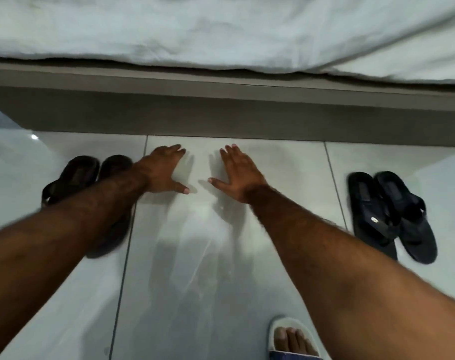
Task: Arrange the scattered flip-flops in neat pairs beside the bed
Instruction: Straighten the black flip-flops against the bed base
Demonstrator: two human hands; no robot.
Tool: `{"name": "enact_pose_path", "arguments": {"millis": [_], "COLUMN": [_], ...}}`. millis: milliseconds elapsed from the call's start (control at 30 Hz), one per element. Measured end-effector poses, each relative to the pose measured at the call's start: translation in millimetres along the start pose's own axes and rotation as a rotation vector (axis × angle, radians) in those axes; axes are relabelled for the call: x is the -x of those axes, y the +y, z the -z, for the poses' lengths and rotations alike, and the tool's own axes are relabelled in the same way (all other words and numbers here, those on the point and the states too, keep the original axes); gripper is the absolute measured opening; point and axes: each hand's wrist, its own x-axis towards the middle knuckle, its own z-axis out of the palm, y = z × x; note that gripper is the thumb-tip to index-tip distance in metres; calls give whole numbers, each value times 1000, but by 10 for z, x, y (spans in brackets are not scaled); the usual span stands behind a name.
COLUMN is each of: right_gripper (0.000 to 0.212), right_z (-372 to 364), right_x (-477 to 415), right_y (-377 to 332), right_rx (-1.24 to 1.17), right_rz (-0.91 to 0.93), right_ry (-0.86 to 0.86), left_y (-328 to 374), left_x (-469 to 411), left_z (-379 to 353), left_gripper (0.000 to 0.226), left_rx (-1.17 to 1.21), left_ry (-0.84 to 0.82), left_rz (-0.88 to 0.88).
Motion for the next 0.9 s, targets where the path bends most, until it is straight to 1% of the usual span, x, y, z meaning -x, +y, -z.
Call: {"name": "enact_pose_path", "arguments": {"millis": [100, 233, 333, 433, 533, 633, 733, 800, 900], "right_gripper": [90, 85, 82, 76, 72, 73, 71, 67, 63], "right_z": [130, 272, 291, 290, 257, 175, 58, -31, -126], "right_x": [433, 1144, 1709, 2136, 2451, 2640, 2682, 2665, 2634], "right_y": [812, 1822, 2396, 2858, 3238, 3480, 3598, 3607, 3581], "right_rx": [31, 112, 44, -23, -70, -145, -226, -313, -449], "right_rz": [-171, -551, -850, -1026, -1093, -1098, -1075, -1061, -1061], "right_ry": [25, 134, 203, 156, 125, 75, 46, 86, 162], "left_y": [697, 1834, 2749, 3560, 4173, 4524, 4665, 4666, 4633], "left_x": [-220, -402, -481, -518, -589, -707, -826, -900, -1008], "left_z": [-82, -392, -692, -943, -1124, -1201, -1225, -1248, -1298], "left_gripper": [116, 106, 103, 100, 98, 101, 107, 109, 103], "left_rx": [-7, 18, 44, 51, 39, 14, -12, 10, -55], "left_ry": [-22, -51, -75, -83, -38, 10, 16, -44, -88], "left_rz": [-121, -323, -457, -571, -625, -600, -563, -527, -488]}}
